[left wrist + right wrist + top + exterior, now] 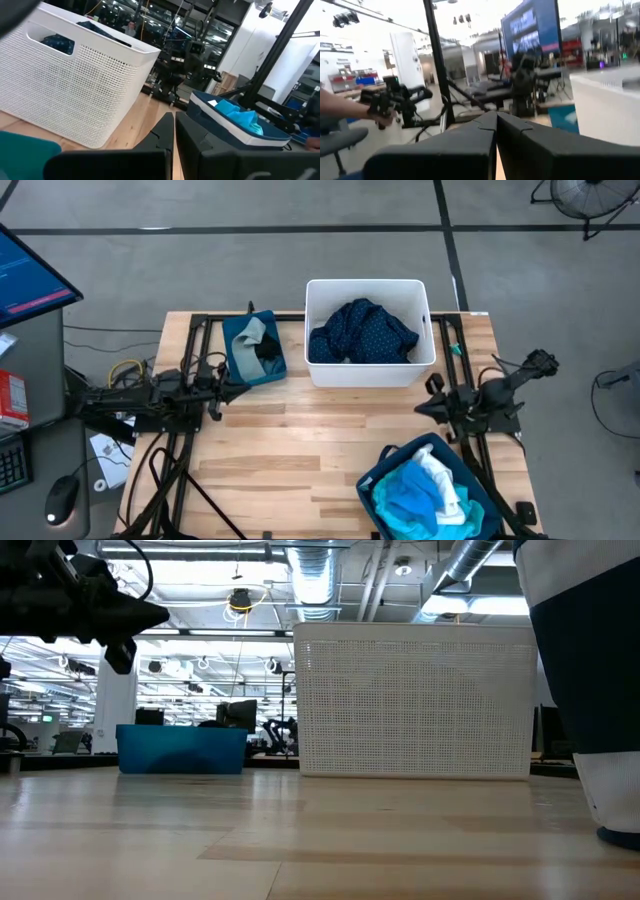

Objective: Pick & Place Cloths
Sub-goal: Return to Home Position

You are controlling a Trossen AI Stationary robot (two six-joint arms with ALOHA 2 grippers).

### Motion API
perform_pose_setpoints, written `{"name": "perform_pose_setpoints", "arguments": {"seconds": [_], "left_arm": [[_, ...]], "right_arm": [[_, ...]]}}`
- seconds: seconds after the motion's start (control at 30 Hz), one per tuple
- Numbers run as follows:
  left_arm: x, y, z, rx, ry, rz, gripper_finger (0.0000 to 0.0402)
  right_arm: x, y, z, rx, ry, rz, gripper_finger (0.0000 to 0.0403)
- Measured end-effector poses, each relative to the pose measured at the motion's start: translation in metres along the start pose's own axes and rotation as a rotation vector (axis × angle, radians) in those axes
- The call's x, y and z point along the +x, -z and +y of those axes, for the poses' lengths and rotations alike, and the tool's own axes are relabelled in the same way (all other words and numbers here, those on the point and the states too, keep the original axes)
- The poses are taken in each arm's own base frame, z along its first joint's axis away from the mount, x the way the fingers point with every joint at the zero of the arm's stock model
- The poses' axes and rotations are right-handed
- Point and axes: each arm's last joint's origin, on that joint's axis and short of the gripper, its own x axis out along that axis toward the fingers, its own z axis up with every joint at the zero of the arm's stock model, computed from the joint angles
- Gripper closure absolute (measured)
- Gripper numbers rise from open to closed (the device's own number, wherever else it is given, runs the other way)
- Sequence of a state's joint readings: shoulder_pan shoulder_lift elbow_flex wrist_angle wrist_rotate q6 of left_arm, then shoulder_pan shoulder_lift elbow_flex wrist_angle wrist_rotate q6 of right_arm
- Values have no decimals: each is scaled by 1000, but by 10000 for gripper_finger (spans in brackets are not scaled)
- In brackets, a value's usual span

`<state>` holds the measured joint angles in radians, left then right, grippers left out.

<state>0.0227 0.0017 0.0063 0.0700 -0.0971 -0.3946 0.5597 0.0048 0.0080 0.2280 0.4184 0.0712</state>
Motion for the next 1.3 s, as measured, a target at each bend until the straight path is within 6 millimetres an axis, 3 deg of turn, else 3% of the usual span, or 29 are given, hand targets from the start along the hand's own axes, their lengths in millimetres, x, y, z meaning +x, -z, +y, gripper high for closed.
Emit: {"name": "perform_pose_setpoints", "arguments": {"seconds": [0.5, 0.63, 1.3], "left_arm": [[3, 3, 2, 1, -51, 31, 400], [4, 5, 3, 4, -58, 47, 400], [7, 8, 4, 8, -73, 81, 400]], "right_arm": [[-1, 16, -1, 20, -72, 160, 403], [0, 16, -2, 96, -23, 162, 401], [0, 17, -2, 98, -27, 164, 387]]}}
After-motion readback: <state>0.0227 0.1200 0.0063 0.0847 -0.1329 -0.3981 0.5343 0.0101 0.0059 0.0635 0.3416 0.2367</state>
